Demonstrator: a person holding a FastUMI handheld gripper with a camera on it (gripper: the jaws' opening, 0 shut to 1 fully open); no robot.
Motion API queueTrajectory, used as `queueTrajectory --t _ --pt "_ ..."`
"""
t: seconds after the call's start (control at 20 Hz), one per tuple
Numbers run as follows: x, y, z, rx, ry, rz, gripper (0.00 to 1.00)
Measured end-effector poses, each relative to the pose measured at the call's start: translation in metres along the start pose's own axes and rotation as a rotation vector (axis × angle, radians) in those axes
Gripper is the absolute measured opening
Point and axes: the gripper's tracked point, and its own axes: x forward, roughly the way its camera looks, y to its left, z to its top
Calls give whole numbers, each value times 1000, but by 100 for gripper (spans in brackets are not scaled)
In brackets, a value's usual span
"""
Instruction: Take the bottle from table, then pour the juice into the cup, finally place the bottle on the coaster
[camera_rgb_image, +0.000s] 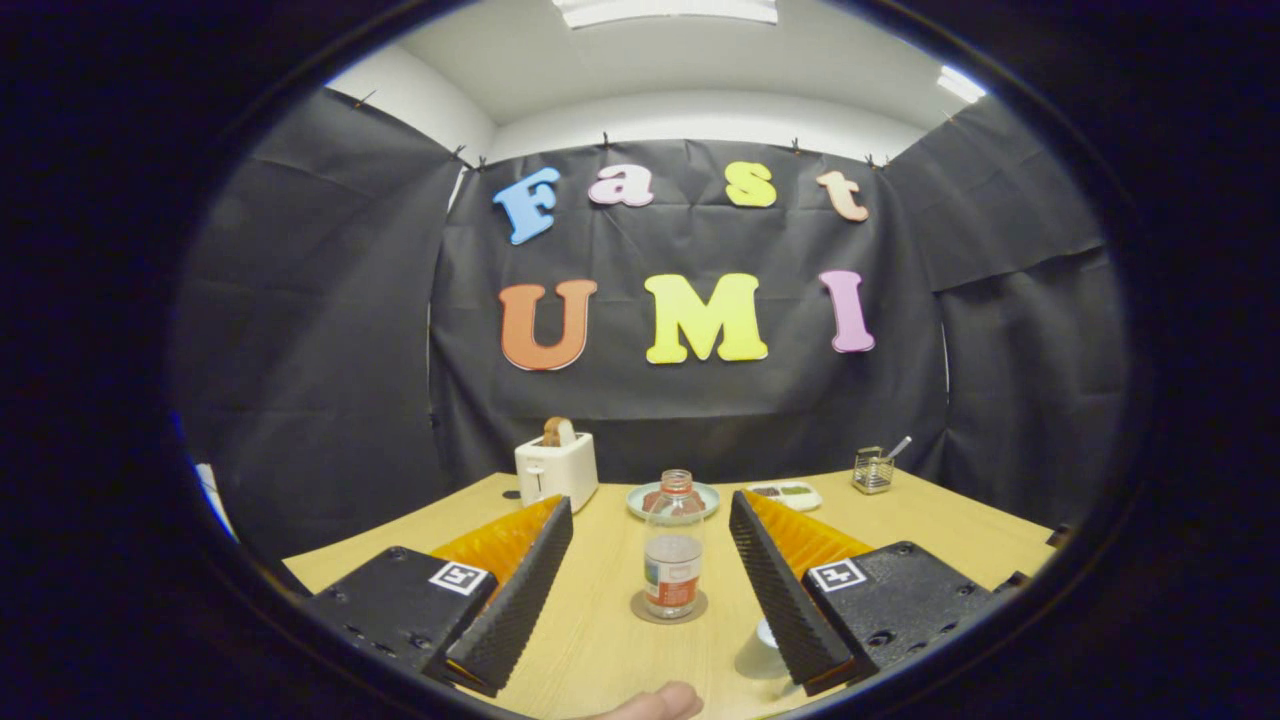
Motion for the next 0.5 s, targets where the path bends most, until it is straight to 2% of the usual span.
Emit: queueTrajectory --t 0.15,0.35,0.5 --pt "-8 -7 3 -26 16 -27 100" --pt "-15 -17 6 0 76 -60 100" --pt "-21 -19 25 10 89 -59 100"
